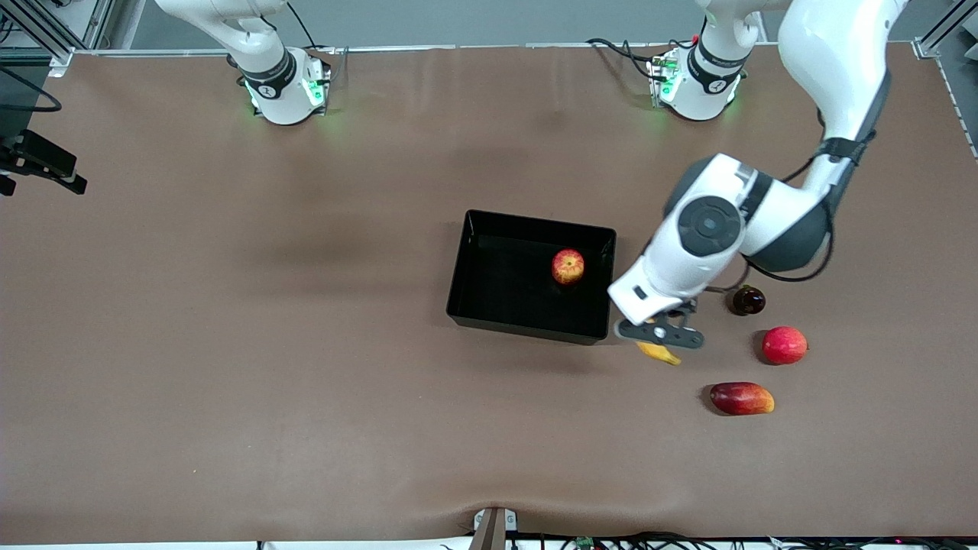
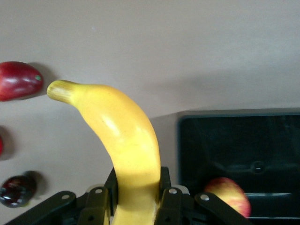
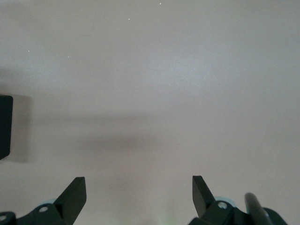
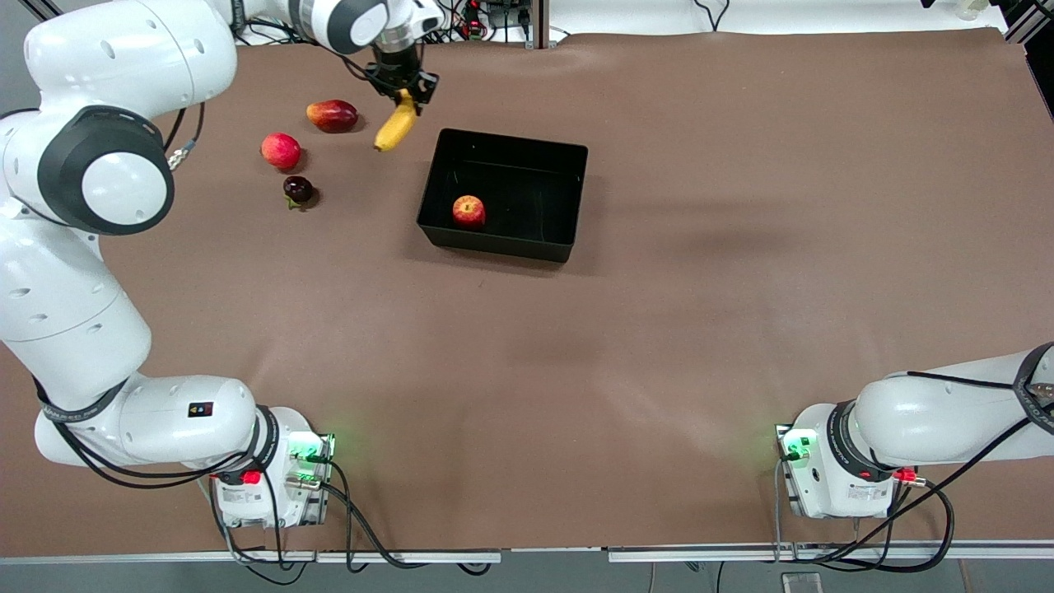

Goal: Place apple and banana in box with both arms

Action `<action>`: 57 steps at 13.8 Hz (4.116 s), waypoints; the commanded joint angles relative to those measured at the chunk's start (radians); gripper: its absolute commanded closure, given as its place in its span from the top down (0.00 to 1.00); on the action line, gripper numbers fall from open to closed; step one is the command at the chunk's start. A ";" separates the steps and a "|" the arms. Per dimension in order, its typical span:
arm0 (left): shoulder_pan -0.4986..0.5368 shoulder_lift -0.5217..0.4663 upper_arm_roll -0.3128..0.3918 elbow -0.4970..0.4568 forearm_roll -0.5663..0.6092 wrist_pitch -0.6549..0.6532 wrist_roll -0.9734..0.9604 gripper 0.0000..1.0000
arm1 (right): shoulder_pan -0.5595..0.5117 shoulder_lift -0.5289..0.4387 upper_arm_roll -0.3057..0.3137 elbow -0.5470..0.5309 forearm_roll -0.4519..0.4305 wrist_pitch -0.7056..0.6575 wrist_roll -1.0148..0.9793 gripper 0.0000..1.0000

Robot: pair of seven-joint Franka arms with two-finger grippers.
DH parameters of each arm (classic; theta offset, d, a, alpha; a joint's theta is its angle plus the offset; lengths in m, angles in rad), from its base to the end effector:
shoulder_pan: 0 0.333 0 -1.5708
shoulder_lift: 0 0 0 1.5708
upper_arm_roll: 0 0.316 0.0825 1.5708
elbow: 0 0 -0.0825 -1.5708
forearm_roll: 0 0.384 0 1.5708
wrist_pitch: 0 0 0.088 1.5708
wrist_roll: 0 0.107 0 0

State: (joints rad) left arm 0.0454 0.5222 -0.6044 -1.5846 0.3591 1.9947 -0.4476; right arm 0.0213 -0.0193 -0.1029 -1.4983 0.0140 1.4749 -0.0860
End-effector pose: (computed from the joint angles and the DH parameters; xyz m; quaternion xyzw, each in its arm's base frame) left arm 0.6126 -0.2906 0.3739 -0.9947 0.1006 -0.0044 0.0191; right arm 0.5371 -0.0429 0.6605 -1.0000 -0.0029 0.0014 0.0081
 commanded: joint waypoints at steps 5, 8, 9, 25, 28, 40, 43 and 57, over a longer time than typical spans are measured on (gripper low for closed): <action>-0.171 0.056 -0.048 0.040 0.003 -0.027 -0.172 0.00 | -0.018 -0.002 0.012 0.004 -0.005 -0.005 -0.009 1.00; -0.252 0.123 -0.043 0.090 0.011 -0.017 -0.221 0.00 | -0.018 -0.002 0.012 0.004 -0.005 -0.005 -0.009 1.00; -0.280 0.140 -0.038 0.113 0.011 -0.014 -0.226 0.00 | -0.018 -0.002 0.011 0.004 -0.005 -0.007 -0.009 1.00; -0.565 0.295 0.215 0.169 0.009 0.236 -0.287 0.00 | -0.020 -0.001 0.011 0.004 -0.005 -0.007 -0.009 1.00; -0.570 0.334 0.216 0.167 0.011 0.262 -0.286 0.00 | -0.020 -0.001 0.011 0.004 -0.005 -0.007 -0.009 1.00; -0.573 0.300 0.236 0.169 0.014 0.237 -0.280 1.00 | -0.020 -0.001 0.011 0.004 -0.005 -0.007 -0.011 1.00; -0.546 0.208 0.236 0.169 0.020 0.123 -0.273 1.00 | -0.020 -0.001 0.011 0.004 -0.005 -0.007 -0.009 1.00; -0.092 -0.349 0.224 0.144 -0.176 -0.350 -0.107 1.00 | -0.018 -0.001 0.011 0.004 -0.005 -0.005 -0.009 1.00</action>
State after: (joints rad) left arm -0.1112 0.2646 -0.3727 -1.3931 0.2479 1.6692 -0.6044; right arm 0.0199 -0.0190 -0.1040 -1.4993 0.0140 1.4748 -0.0860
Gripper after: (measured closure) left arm 0.000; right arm 0.000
